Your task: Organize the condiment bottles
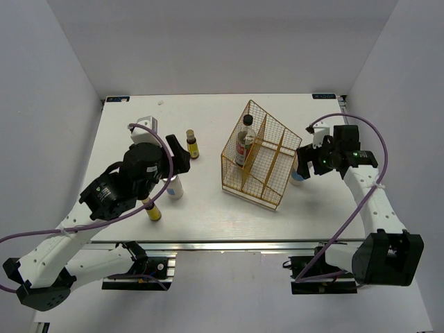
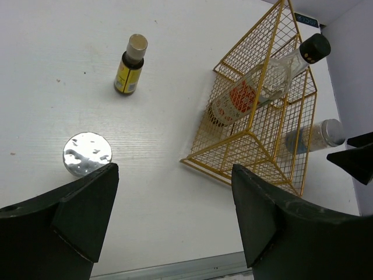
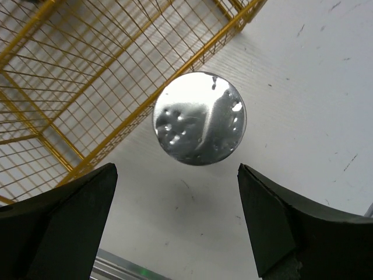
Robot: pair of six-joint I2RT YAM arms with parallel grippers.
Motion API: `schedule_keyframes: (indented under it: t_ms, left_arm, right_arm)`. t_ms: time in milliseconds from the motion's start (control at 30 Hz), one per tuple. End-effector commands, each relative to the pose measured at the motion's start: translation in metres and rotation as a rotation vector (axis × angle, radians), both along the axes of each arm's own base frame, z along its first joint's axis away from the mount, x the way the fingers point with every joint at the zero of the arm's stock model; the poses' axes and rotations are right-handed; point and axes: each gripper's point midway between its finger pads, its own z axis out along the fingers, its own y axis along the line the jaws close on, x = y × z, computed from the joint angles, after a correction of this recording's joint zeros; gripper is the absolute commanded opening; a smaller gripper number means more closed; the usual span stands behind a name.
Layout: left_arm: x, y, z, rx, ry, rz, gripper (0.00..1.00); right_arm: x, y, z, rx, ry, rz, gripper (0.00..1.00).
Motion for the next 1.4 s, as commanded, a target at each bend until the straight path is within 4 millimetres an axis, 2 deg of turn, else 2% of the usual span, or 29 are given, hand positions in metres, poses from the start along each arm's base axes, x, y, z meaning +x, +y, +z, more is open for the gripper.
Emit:
schedule_keyframes:
  t_ms: [0,200,333,500,600,633,733,833,867,967,1000,1033,1100,1167,1200,1233,1333,1367]
  left_arm:
    - [-0.005,0.007,-0.007,-0.012,0.023,0.025,0.88]
    - [-0.007,0.008,-0.011,-0.022,0.034,0.029,0.88]
    - [-0.008,0.008,-0.015,-0.024,0.043,0.031,0.88]
    - [-0.009,0.009,-0.015,-0.025,0.045,0.033,0.88]
    - [-0.01,0.01,-0.017,-0.027,0.05,0.037,0.88]
    - [-0.01,0.01,-0.017,-0.029,0.051,0.04,0.88]
    - [-0.01,0.009,-0.02,-0.031,0.059,0.037,0.88]
    - [-0.01,0.008,-0.021,-0.035,0.062,0.036,0.88]
    - [-0.01,0.008,-0.022,-0.034,0.065,0.037,0.88]
    - [-0.011,0.008,-0.025,-0.031,0.069,0.035,0.88]
    - [-0.011,0.008,-0.026,-0.029,0.071,0.035,0.88]
    - [-0.011,0.008,-0.026,-0.026,0.072,0.036,0.88]
    - [-0.012,0.011,-0.028,-0.019,0.083,0.044,0.88]
    - [-0.014,0.016,-0.031,-0.002,0.098,0.064,0.88]
    - [-0.015,0.018,-0.033,0.003,0.104,0.072,0.88]
    - [-0.015,0.021,-0.034,0.012,0.107,0.084,0.88]
    - [-0.015,0.024,-0.039,0.041,0.123,0.093,0.89]
    - [-0.016,0.026,-0.041,0.052,0.128,0.096,0.89]
  right_arm:
    - [0.011,-0.014,-0.007,-0.077,-0.017,-0.007,0.89]
    - [0.027,-0.018,-0.018,-0.101,-0.047,-0.02,0.89]
    - [0.038,-0.015,-0.03,-0.09,-0.048,0.003,0.89]
    - [0.05,-0.005,-0.036,-0.06,-0.073,0.064,0.88]
    - [0.058,-0.001,-0.034,-0.055,-0.105,0.093,0.86]
    - [0.062,-0.01,-0.033,-0.054,-0.116,0.075,0.86]
    - [0.065,-0.008,-0.032,-0.042,-0.133,0.103,0.8]
    - [0.067,-0.009,-0.029,-0.038,-0.15,0.124,0.66]
    - [0.066,-0.01,-0.029,-0.036,-0.152,0.122,0.54]
    - [0.061,-0.013,-0.024,-0.041,-0.165,0.136,0.33]
    - [0.06,-0.014,-0.022,-0.044,-0.168,0.138,0.29]
    - [0.059,-0.015,-0.017,-0.054,-0.178,0.143,0.25]
    - [0.056,-0.021,-0.002,-0.074,-0.2,0.136,0.1]
    - [0.061,-0.026,0.033,-0.107,-0.282,0.124,0.03]
    - [0.062,-0.027,0.045,-0.116,-0.3,0.125,0.0]
    - [0.068,-0.027,0.074,-0.126,-0.363,0.132,0.0]
    - [0.069,-0.021,0.107,-0.111,-0.394,0.163,0.0]
    - [0.077,-0.019,0.131,-0.101,-0.43,0.165,0.0]
